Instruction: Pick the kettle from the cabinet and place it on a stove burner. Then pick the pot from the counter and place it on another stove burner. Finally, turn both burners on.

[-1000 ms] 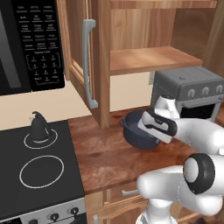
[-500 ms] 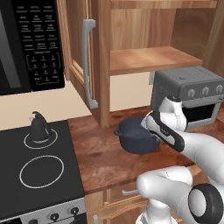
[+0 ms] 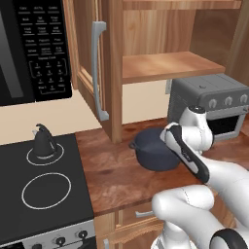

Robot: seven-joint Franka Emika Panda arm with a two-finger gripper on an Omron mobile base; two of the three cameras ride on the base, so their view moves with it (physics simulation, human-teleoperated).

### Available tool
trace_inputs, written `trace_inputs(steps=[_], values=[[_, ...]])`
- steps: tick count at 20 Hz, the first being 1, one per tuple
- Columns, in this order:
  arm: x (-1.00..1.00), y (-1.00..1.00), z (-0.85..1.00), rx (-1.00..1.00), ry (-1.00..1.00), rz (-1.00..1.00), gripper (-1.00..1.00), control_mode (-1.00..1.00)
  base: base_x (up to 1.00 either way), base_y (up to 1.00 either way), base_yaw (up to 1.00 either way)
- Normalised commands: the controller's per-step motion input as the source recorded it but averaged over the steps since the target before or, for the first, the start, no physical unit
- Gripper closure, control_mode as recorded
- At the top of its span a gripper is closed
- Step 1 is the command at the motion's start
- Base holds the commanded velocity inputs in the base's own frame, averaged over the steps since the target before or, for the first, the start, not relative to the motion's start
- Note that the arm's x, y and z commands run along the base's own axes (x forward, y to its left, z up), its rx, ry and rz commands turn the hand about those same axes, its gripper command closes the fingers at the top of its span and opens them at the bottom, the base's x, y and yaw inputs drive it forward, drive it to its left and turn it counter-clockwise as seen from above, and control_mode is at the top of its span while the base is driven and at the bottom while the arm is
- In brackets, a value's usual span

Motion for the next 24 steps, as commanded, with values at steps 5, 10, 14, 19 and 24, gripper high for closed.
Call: trace_inputs(steps=[5, 10, 14, 19, 24], values=[[-0.23, -0.05, 0.27, 0.0, 0.0, -0.07, 1.0, -1.0, 0.0, 0.0, 0.0], [-0.3, -0.08, 0.41, 0.0, 0.0, -0.08, 1.0, -1.0, 0.0, 0.0, 0.0], [-0.36, -0.12, 0.41, 0.0, 0.0, -0.08, 1.0, -1.0, 0.0, 0.0, 0.0], [-0.42, -0.08, 0.38, 0.0, -0.02, -0.07, 1.0, -1.0, 0.0, 0.0, 0.0], [-0.45, -0.02, 0.38, 0.0, -0.06, -0.07, 1.0, -1.0, 0.0, 0.0, 0.0]])
